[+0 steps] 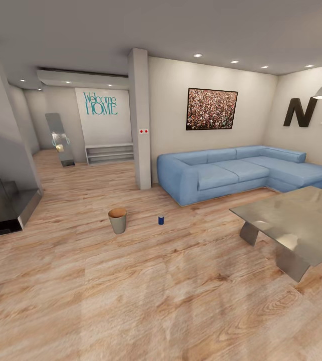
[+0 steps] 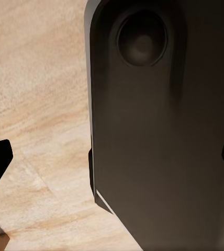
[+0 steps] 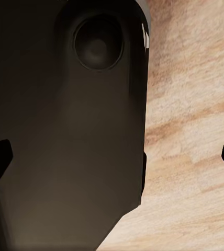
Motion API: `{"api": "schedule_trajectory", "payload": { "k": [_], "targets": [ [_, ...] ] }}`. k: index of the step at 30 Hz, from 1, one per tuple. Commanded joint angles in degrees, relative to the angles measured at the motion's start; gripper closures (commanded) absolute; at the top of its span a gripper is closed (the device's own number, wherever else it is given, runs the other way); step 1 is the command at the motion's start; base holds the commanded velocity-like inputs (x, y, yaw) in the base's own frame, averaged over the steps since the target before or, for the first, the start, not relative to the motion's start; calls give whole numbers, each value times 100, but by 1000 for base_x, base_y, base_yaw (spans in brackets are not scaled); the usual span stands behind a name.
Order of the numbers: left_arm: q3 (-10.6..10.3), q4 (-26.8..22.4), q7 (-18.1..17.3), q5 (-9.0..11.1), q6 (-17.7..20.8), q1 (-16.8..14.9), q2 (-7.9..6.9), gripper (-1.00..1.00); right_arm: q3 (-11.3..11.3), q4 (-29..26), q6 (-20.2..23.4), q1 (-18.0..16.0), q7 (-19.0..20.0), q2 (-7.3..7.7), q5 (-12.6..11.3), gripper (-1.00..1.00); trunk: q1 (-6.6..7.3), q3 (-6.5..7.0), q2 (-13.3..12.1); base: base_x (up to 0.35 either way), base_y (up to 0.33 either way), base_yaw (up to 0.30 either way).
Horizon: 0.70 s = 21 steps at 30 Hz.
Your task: Put the three can of soda from the living room inside the tash can in the kitchen.
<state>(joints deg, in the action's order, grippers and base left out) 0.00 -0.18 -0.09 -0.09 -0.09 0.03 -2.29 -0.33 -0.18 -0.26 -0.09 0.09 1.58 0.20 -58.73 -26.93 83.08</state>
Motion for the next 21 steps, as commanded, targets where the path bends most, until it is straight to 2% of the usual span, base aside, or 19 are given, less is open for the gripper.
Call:
{"api": "schedule_trajectory", "payload": {
  "k": [1, 21],
  "targets": [
    [0, 0, 0, 0, 0, 1, 0, -100, -1, 0, 0, 0, 0, 0, -1, -100, 0, 0, 0, 0, 0, 0],
    [0, 0, 0, 0, 0, -2, 0, -100, -2, 0, 2, 0, 0, 0, -1, -100, 0, 0, 0, 0, 0, 0]
  ]
}}
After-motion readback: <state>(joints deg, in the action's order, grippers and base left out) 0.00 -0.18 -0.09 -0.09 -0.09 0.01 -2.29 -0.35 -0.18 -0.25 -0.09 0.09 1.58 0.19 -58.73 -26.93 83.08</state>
